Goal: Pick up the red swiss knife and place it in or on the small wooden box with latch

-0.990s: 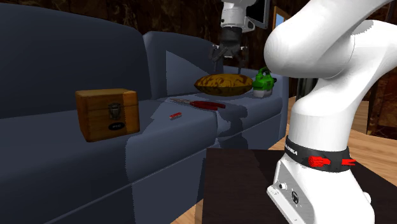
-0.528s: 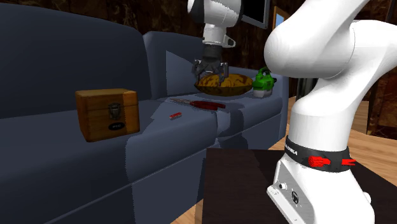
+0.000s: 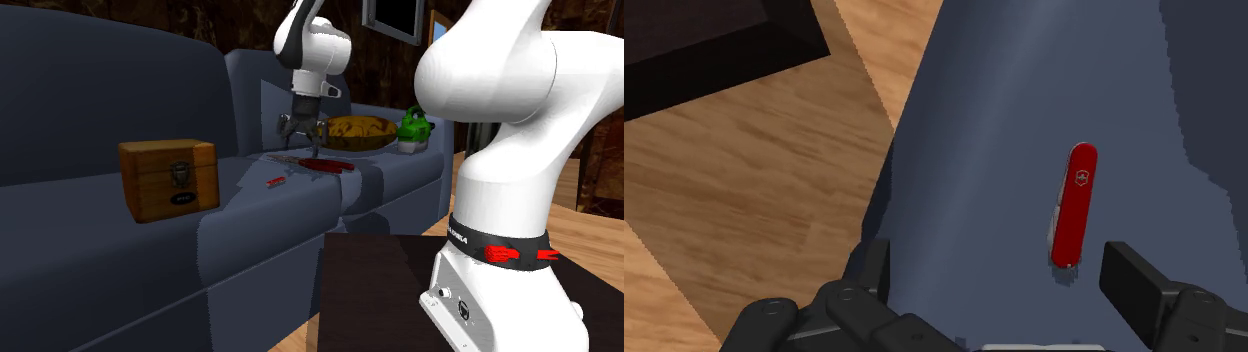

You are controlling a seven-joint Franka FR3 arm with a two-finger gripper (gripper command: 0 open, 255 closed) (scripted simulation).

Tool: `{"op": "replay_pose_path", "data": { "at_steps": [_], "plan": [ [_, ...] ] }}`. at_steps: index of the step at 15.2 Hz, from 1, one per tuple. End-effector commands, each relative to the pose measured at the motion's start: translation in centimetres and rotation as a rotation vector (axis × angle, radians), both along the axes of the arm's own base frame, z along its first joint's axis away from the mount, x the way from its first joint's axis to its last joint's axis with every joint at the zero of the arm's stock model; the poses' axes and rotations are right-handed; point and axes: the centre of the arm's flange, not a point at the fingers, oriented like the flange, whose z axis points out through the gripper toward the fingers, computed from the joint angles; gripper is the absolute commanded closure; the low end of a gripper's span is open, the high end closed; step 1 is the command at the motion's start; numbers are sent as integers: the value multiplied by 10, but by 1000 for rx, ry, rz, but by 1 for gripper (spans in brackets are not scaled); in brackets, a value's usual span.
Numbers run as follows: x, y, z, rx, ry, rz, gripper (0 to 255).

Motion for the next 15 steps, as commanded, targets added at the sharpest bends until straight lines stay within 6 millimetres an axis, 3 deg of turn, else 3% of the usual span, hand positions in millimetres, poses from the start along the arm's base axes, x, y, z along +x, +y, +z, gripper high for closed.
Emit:
{"op": "replay_pose_path", "data": {
  "at_steps": [1,6,15],
  "plan": [
    [10,20,-14,11,-8,-20,0],
    [33,64,-46,29,-25,-63,0],
    [36,71,-85,29,-25,-63,0]
  ]
}}
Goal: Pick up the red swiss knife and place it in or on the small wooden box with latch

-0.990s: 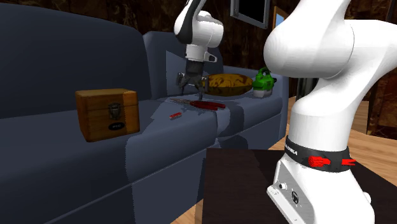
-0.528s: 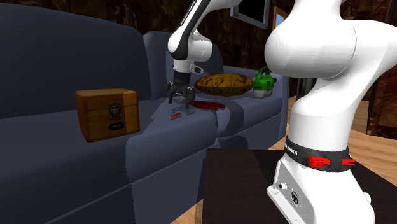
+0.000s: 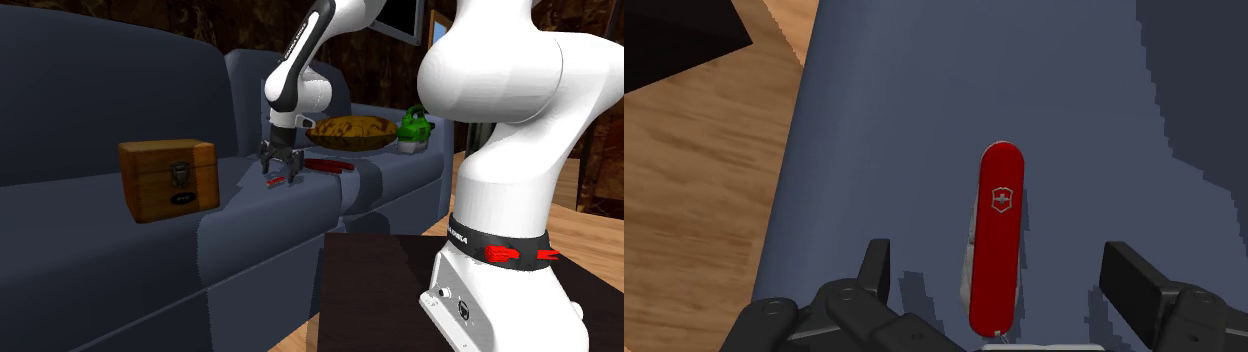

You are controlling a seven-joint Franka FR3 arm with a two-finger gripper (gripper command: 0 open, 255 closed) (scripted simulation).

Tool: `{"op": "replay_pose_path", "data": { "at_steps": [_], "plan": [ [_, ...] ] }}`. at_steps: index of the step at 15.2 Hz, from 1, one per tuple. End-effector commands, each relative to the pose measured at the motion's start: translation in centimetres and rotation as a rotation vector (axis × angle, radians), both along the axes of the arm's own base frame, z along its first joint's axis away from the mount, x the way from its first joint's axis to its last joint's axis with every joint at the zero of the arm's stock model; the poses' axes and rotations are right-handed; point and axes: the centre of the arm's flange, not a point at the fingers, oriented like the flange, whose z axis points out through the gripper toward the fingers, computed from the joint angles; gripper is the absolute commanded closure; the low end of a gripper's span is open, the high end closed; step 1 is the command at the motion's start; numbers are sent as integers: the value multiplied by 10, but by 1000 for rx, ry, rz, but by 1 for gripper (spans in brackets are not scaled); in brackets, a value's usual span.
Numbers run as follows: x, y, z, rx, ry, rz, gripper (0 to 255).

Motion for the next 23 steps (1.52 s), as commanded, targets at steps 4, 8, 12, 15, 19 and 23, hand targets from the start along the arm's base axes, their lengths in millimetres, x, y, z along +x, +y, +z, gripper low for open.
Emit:
{"op": "replay_pose_path", "data": {
  "at_steps": [4,8,12,15,19,23],
  "plan": [
    [0,0,-3,0,0,0,0],
    [0,0,-3,0,0,0,255],
    [0,1,-2,0,0,0,255],
    [0,1,-2,0,0,0,255],
    [0,0,13,0,0,0,255],
    [0,0,34,0,0,0,255]
  ]
}}
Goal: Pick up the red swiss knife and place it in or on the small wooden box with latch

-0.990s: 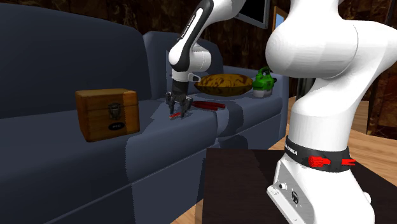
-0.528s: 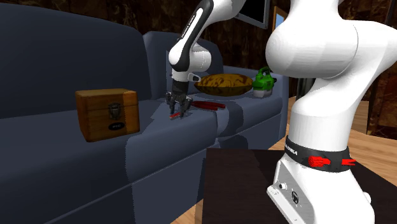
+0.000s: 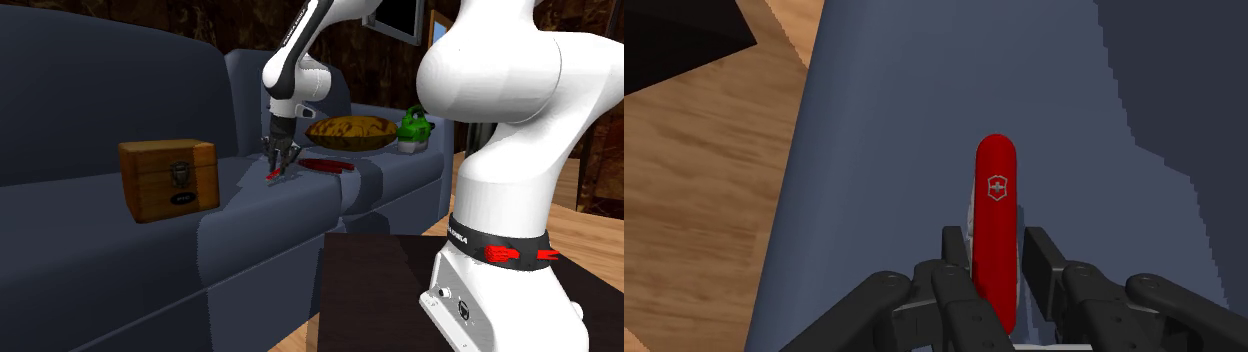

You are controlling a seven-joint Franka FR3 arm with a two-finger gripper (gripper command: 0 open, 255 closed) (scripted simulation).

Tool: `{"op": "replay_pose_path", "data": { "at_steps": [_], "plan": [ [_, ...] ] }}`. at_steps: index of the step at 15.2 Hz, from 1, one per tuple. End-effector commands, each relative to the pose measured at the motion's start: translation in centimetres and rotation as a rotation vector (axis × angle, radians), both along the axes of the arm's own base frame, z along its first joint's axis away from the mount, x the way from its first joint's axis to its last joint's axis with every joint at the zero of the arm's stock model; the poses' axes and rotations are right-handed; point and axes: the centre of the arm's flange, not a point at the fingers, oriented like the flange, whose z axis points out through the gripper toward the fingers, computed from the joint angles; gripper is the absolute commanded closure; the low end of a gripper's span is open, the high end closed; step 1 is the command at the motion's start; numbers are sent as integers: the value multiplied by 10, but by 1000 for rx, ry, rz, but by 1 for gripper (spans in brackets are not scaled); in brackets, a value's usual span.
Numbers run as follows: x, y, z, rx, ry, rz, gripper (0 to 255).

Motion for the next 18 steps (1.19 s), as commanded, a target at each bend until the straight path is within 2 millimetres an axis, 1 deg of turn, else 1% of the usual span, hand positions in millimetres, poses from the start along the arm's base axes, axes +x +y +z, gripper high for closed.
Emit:
{"op": "replay_pose_path", "data": {
  "at_steps": [1,18],
  "plan": [
    [0,1,11,0,0,0,255],
    [0,1,100,0,0,0,255]
  ]
}}
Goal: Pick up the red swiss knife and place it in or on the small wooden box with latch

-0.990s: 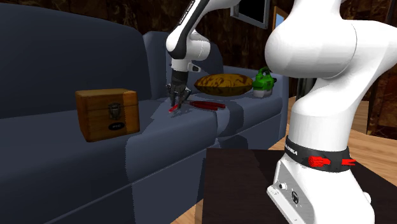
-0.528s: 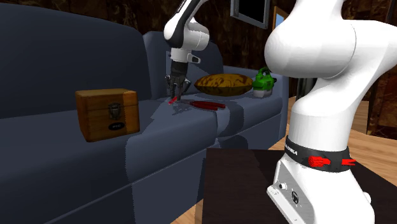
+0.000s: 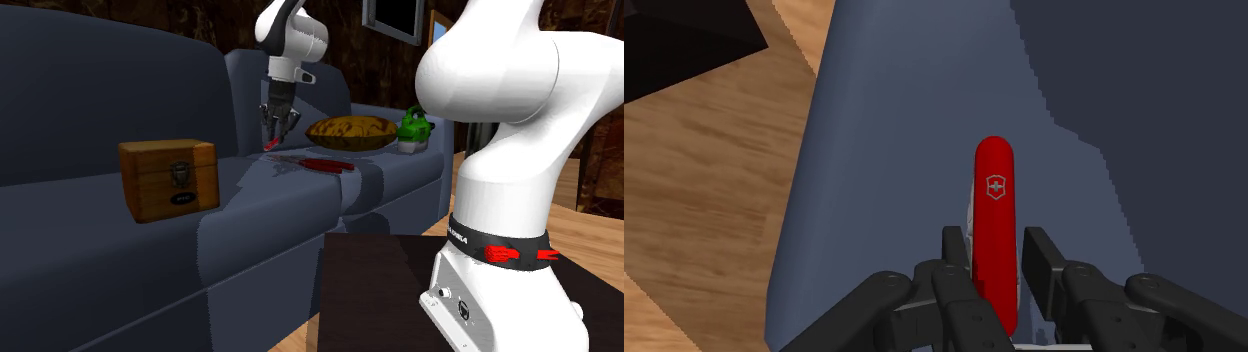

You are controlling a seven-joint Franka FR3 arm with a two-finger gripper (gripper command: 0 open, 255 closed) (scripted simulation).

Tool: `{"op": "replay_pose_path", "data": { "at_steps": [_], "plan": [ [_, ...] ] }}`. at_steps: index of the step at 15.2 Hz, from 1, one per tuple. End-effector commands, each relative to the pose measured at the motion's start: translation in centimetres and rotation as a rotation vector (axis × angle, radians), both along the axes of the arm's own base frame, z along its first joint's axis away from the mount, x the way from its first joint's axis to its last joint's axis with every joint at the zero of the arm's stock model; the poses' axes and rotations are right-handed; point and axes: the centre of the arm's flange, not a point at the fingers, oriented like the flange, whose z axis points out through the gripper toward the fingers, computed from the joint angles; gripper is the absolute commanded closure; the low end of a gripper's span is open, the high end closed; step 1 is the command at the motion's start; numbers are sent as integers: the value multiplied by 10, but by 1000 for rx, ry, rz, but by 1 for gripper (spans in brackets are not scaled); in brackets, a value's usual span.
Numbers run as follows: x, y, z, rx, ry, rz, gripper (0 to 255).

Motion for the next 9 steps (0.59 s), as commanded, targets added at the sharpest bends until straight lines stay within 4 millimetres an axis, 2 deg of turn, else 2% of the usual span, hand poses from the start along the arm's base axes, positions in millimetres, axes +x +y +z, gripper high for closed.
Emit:
{"op": "replay_pose_path", "data": {
  "at_steps": [1,9],
  "plan": [
    [-1,0,11,0,0,0,255],
    [-1,0,53,0,0,0,255]
  ]
}}
